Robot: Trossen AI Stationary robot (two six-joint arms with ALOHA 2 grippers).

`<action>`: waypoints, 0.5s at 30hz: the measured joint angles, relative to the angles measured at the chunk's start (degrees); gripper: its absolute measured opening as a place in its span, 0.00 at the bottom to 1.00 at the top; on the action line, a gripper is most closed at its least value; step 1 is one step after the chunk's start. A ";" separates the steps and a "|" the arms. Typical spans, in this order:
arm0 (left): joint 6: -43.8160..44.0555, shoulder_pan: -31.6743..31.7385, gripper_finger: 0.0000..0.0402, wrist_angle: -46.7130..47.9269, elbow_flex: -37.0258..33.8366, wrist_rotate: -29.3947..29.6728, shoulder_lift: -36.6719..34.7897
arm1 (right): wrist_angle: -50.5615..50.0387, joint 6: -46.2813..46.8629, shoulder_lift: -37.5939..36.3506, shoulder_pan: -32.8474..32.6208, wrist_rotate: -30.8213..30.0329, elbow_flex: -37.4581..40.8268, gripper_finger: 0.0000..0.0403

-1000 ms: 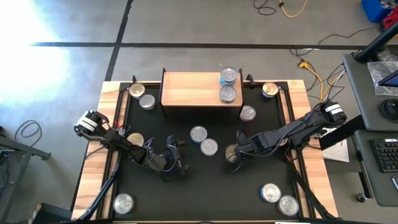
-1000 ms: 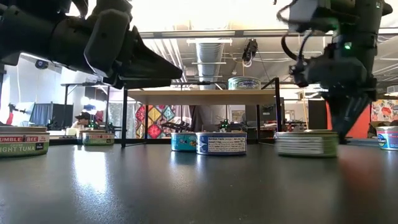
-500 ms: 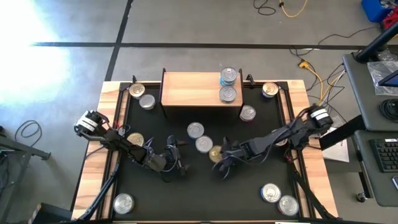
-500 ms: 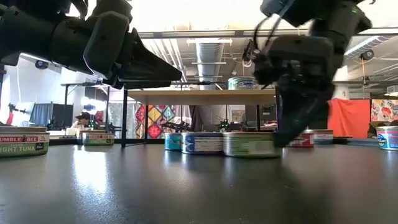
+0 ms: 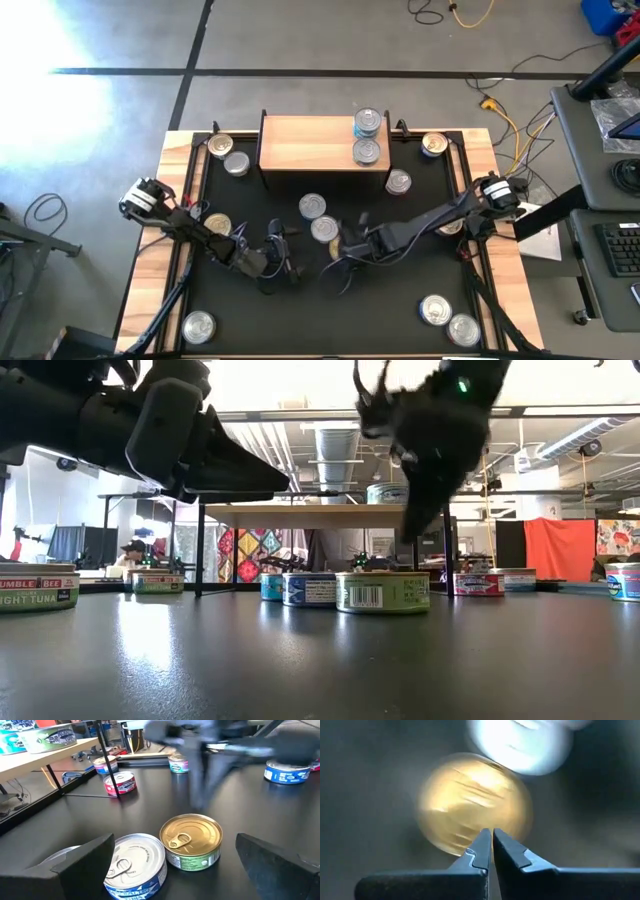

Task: Stack canned seafood by type on shelf
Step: Stack the green tuna can on top of the green tuna can on the shelf

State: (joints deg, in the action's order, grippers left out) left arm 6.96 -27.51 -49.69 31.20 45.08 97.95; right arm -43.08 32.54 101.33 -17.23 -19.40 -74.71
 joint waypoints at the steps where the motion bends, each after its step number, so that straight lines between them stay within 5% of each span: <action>1: 0.00 -0.15 1.00 0.14 0.00 0.00 0.00 | -2.67 1.29 -0.03 0.01 -2.05 0.30 0.03; 5: 0.00 -0.33 1.00 0.16 0.00 -0.01 0.00 | -5.31 4.91 0.05 0.01 -4.20 2.88 0.03; 15: 8.35 -3.19 1.00 13.68 0.00 -2.55 0.13 | 11.57 8.00 0.14 -4.47 5.45 6.03 0.03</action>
State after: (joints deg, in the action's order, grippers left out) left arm 15.31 -30.70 -36.01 31.20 42.53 98.08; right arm -31.52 40.53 101.47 -21.71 -13.96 -68.67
